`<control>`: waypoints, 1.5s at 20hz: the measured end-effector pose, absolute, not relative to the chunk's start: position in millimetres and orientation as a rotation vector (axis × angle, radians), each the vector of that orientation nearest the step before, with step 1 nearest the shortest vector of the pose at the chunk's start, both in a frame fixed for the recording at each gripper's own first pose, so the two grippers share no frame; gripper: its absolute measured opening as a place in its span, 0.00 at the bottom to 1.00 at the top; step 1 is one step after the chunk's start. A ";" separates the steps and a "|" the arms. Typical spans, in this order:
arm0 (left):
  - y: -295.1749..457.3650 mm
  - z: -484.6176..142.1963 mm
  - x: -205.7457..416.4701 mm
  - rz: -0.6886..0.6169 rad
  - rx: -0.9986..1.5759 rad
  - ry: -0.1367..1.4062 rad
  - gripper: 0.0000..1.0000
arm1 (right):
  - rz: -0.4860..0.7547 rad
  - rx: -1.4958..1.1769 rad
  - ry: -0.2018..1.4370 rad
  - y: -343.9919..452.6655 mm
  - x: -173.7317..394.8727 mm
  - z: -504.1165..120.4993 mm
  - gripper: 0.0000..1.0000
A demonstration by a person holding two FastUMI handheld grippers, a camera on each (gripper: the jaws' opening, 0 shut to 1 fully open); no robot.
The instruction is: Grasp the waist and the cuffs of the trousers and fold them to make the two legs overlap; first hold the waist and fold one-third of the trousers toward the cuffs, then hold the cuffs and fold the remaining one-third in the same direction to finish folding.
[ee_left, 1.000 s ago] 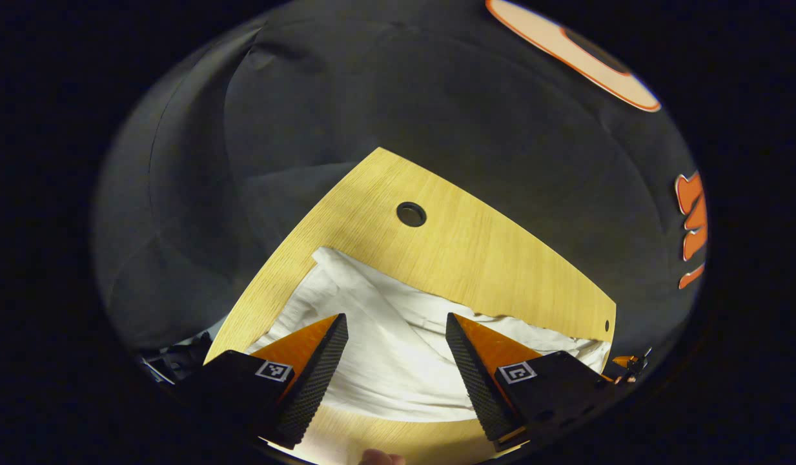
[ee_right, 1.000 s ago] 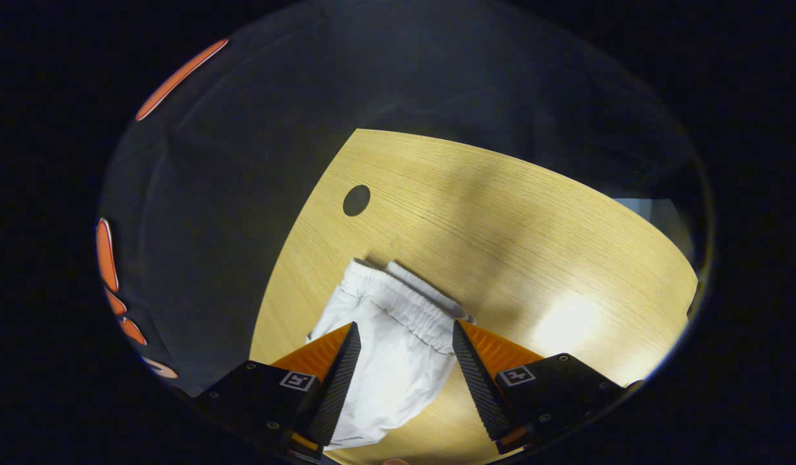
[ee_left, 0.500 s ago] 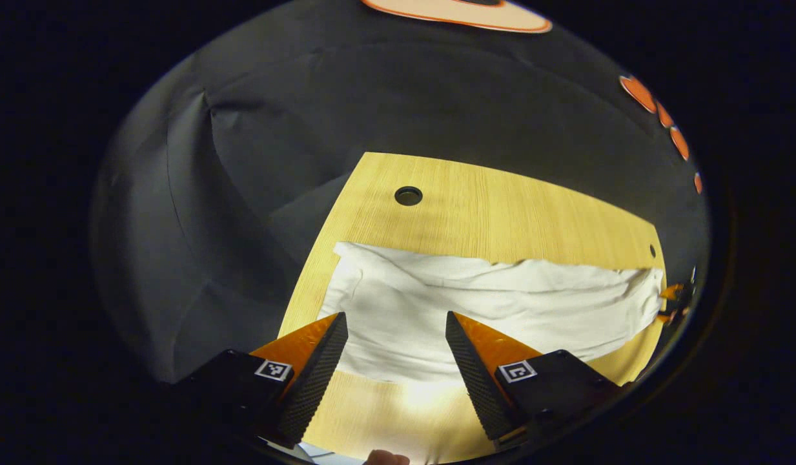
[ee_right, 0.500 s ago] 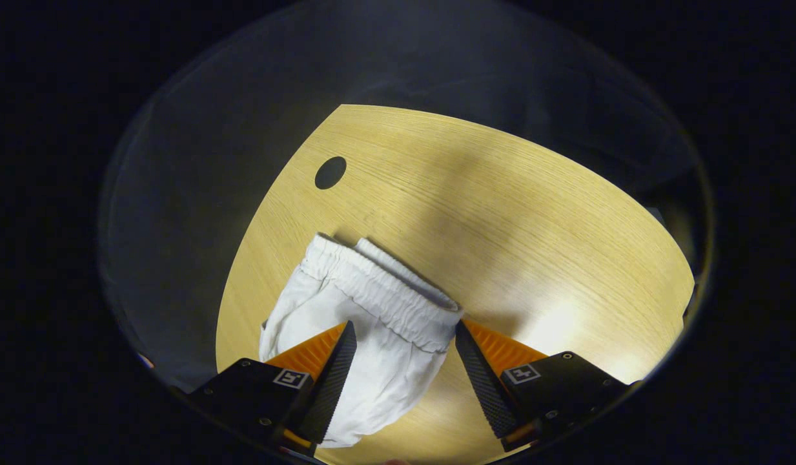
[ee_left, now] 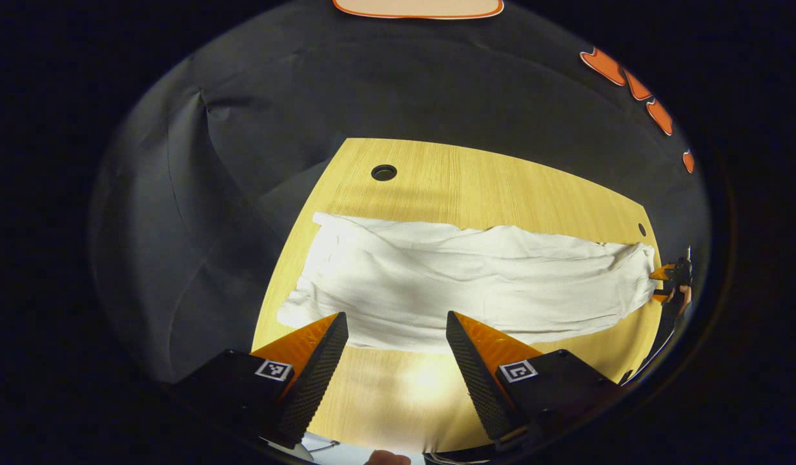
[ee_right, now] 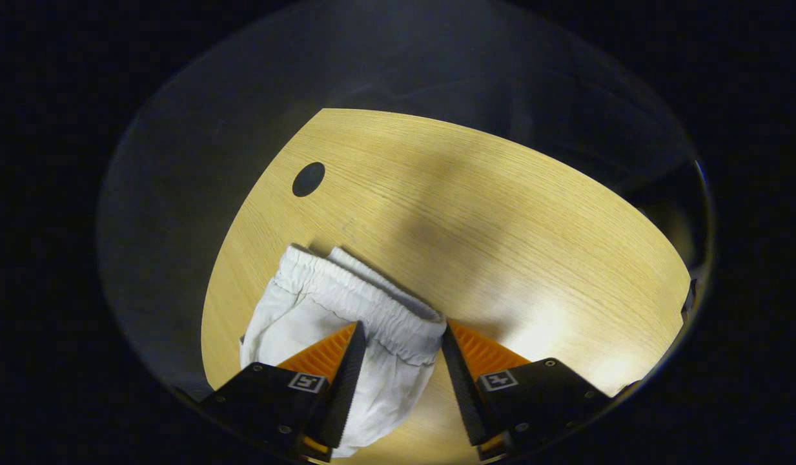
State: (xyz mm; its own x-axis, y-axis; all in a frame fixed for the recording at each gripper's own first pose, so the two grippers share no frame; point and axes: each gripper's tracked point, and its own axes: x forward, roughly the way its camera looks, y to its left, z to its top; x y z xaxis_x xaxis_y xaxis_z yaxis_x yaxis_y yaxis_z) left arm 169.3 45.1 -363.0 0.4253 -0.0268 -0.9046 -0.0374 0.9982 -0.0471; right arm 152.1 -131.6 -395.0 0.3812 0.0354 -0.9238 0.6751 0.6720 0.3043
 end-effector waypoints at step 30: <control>34.5 -379.2 125.0 -0.173 -0.214 1.190 1.00 | -0.176 0.720 0.530 55.4 133.1 -163.5 0.06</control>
State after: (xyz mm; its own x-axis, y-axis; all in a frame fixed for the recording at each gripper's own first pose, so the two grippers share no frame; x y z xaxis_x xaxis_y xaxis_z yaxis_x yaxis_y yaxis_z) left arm 125.0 34.5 -379.2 0.3626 -0.2456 -0.8990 0.0208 0.9666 -0.2556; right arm 133.1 55.4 -163.5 0.8544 0.0253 -0.5190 0.3306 0.7440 0.5806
